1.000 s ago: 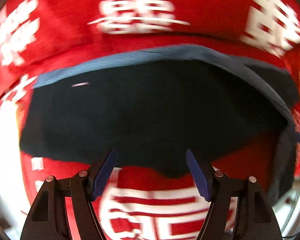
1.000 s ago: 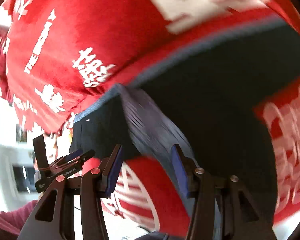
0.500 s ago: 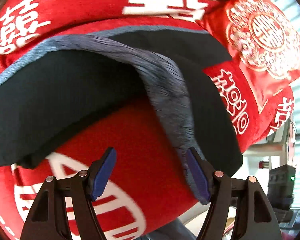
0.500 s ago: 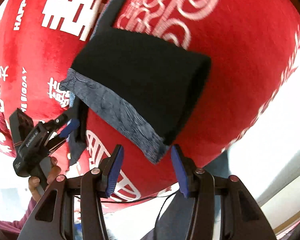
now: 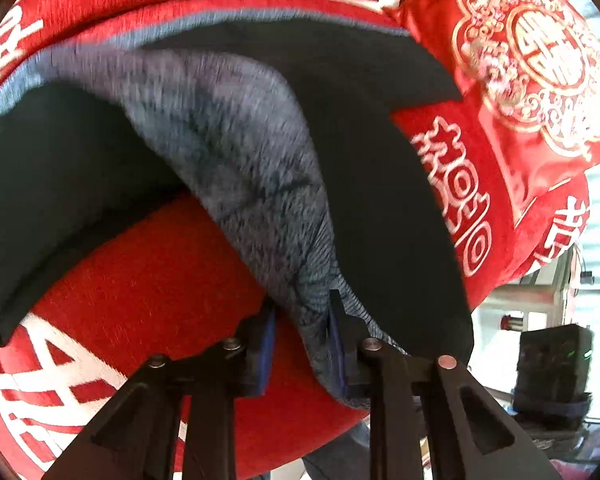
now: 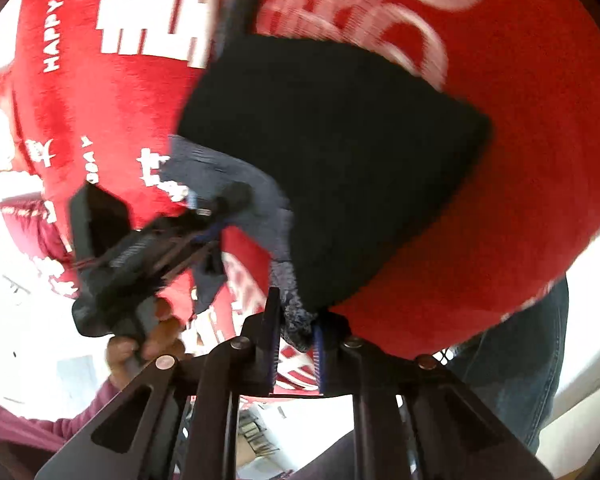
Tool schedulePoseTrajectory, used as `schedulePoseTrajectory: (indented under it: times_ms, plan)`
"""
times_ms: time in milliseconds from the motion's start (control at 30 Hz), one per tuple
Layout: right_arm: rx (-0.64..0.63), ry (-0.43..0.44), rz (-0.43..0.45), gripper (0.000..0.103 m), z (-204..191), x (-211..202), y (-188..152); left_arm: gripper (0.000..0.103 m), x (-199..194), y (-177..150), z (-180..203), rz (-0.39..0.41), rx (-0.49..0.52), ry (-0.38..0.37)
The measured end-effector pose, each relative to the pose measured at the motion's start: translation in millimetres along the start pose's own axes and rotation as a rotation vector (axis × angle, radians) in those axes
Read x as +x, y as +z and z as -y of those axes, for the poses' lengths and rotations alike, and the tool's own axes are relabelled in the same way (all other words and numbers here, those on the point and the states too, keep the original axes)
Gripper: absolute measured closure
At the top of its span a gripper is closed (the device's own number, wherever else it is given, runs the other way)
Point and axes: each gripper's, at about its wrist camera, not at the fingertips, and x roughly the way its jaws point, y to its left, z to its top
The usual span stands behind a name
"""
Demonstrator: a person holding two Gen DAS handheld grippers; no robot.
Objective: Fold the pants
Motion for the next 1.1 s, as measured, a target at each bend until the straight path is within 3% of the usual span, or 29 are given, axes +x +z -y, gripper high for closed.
schedulePoseTrajectory:
  times_ms: [100,267,500,667,767,867,967,1033,1100]
  plan:
    - [-0.053,0.032,0.008,0.089,-31.8,-17.1,30.5,0.078,-21.7,17.4,12.7,0.047,-0.005,-0.014]
    - [-0.145,0.054,0.040,0.089,-81.7,-46.0,103.0,0.078,-44.0,72.7,30.7,0.128,-0.009,-0.017]
    - [-0.249,-0.002,0.079,0.089,-132.0,-57.5,227.5,0.077,-39.8,153.3,43.5,0.199,0.024,0.048]
    - [-0.356,-0.143,0.048,0.089,-150.1,-30.8,297.6,0.071,-35.4,182.0,42.4,0.177,0.023,0.114]
    - [-0.359,-0.221,0.054,0.089,-147.5,-19.0,316.3,0.071,-43.4,181.5,40.6,0.161,0.039,0.122]
    - [-0.358,-0.311,0.068,0.089,-142.3,-13.7,330.8,0.071,-56.2,170.0,30.9,0.164,0.057,0.197]
    - [-0.421,-0.471,0.084,0.082,-145.9,-9.6,342.1,0.071,-55.4,156.2,7.4,0.157,0.010,0.281]
    - [-0.489,-0.593,0.105,0.050,-153.2,-11.2,341.6,0.071,-43.2,145.1,-20.1,0.127,-0.067,0.366]
    - [-0.569,-0.629,0.142,0.045,-164.7,-20.1,333.0,0.071,-27.7,131.9,-46.5,0.093,-0.145,0.444]
